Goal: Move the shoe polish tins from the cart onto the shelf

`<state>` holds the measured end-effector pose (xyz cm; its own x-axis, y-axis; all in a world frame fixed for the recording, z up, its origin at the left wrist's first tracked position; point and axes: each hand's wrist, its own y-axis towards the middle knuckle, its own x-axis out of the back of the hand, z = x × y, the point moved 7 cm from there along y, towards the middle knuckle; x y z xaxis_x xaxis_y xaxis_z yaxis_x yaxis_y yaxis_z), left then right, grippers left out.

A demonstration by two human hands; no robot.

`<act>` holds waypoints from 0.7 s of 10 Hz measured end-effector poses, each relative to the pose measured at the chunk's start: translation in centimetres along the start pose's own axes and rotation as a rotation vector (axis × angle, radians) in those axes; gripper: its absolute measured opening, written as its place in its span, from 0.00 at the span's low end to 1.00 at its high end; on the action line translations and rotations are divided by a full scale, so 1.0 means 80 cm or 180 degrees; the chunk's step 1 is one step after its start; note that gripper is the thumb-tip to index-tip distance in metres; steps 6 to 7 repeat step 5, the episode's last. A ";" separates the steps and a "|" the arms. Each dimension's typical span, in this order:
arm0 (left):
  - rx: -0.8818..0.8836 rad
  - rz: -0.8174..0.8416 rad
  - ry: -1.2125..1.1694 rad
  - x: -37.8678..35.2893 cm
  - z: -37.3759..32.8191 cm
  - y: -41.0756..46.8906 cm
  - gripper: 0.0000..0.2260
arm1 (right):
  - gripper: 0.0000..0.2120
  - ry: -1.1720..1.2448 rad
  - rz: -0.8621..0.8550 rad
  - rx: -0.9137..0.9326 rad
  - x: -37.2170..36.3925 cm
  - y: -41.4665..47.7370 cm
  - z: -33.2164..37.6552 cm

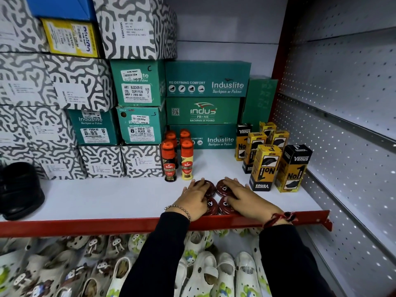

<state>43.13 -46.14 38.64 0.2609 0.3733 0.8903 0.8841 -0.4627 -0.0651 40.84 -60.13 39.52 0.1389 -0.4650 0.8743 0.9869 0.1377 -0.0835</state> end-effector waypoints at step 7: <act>-0.0017 -0.0263 -0.0114 0.004 -0.010 -0.007 0.26 | 0.29 -0.0226 -0.0360 0.0162 0.010 0.003 0.023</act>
